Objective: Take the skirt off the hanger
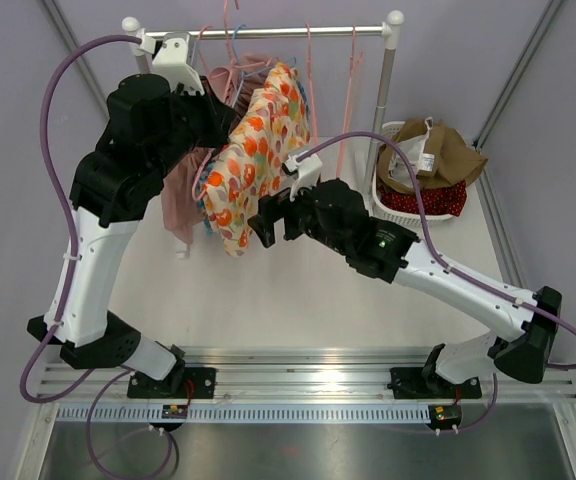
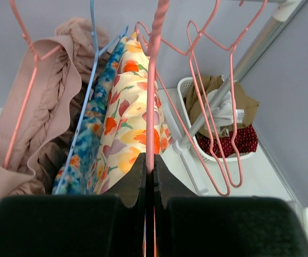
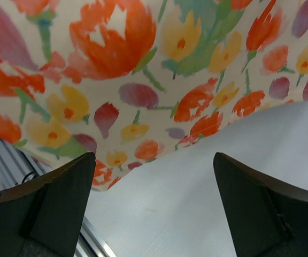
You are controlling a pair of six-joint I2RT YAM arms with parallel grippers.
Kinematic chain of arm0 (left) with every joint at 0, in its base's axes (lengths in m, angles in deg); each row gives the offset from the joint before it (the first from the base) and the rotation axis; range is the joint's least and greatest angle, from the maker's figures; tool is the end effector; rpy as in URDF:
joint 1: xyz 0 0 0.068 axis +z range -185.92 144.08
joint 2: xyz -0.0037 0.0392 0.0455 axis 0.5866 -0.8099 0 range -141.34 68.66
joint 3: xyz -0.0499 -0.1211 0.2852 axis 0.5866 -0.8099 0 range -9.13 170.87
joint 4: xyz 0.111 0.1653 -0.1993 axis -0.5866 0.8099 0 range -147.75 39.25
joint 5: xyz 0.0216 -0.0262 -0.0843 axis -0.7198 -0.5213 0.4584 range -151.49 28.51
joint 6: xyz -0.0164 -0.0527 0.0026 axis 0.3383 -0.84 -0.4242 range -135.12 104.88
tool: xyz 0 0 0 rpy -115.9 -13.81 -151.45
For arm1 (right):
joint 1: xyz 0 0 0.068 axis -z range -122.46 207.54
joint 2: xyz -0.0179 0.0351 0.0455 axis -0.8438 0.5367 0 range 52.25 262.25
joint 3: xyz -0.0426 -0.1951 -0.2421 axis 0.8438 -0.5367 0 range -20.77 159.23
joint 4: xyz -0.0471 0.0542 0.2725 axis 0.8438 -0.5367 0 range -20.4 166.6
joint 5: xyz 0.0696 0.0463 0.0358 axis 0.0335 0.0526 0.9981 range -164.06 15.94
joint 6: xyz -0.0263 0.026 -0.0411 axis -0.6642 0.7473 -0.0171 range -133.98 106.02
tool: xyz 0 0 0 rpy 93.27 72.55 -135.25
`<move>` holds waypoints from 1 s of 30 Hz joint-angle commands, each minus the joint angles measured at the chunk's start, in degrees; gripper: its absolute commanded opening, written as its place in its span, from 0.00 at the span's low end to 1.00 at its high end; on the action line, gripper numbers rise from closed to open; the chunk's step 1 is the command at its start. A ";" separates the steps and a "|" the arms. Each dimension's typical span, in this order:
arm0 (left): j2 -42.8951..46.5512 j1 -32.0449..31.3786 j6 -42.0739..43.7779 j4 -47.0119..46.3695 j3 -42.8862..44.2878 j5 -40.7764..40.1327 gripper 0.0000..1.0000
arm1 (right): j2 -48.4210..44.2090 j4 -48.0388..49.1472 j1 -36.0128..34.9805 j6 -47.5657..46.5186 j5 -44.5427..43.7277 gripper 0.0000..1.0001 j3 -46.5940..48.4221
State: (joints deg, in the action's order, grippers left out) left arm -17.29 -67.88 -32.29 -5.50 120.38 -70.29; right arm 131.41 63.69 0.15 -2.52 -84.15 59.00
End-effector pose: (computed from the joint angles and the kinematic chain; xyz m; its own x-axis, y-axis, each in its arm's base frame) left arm 0.2236 -0.1328 0.6293 -0.2390 -0.1946 -0.9513 0.3395 0.9011 -0.2696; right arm 0.1870 0.2803 0.4534 -0.2590 -0.0417 -0.9650 -0.6996 0.6970 0.1577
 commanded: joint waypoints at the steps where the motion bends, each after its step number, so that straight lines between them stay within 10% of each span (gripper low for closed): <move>1: 3.51 -0.11 -0.24 -5.14 -1.54 0.37 0.00 | 0.21 5.43 -1.41 -1.18 -4.94 0.99 4.87; 24: 4.74 -0.11 -2.96 -11.47 -6.90 -0.78 0.00 | 9.26 5.61 -11.35 -3.38 -13.99 0.99 11.29; 26: 4.92 -0.11 -2.70 -11.21 -6.99 -0.96 0.00 | 9.18 6.05 -11.43 -3.38 -14.34 0.90 10.41; 30: 5.44 -0.11 -2.26 -11.47 -7.87 -1.31 0.00 | 7.34 7.10 -11.52 -3.20 -15.66 0.25 8.13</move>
State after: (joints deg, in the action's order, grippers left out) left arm -14.65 -67.88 -34.65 -10.07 112.45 -71.16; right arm 140.78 67.89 -10.73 -5.82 -96.41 67.17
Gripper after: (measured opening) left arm 0.029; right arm 0.355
